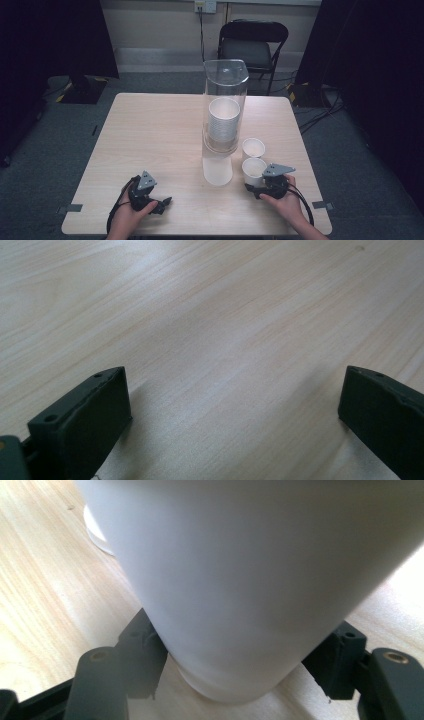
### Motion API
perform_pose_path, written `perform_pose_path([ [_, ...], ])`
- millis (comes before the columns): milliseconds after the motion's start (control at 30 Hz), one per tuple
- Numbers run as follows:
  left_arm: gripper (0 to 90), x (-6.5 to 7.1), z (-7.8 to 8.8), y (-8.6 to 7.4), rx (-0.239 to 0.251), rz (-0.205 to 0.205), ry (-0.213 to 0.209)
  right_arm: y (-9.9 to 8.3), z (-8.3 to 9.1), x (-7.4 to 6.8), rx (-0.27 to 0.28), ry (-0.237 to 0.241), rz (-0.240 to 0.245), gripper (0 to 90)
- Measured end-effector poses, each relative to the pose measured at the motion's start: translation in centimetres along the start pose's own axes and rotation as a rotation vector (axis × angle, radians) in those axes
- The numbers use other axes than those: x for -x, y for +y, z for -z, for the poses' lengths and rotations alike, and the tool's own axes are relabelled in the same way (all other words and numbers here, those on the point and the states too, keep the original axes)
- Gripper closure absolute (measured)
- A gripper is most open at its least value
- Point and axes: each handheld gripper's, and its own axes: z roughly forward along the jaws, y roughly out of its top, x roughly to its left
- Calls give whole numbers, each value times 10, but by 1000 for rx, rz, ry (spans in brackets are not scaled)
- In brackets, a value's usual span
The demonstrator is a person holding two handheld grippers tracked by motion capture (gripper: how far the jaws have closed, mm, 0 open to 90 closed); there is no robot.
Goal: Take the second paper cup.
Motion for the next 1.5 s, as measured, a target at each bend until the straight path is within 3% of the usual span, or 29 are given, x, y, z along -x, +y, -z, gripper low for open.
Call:
perform_pose_path([
  [67,0,0,0,0,1,0,-1,0,-1,1,-6,1,-1,322],
  [100,0,0,0,0,1,0,0,-2,0,2,-17,-7,-8,254],
  [167,0,0,0,0,-1,0,0,-3,2,3,-20,0,-15,223],
  [333,0,0,0,0,-1,0,0,-6,10,4,-21,4,-18,176],
  [667,0,0,0,0,0,-1,0,-11,24,10,-4,11,-33,169],
  [733,0,0,0,0,-1,1,-1,-15,26,11,-9,20,-54,155],
  [1500,0,0,0,0,-1,-1,0,-34,56,24,5,42,-61,148],
])
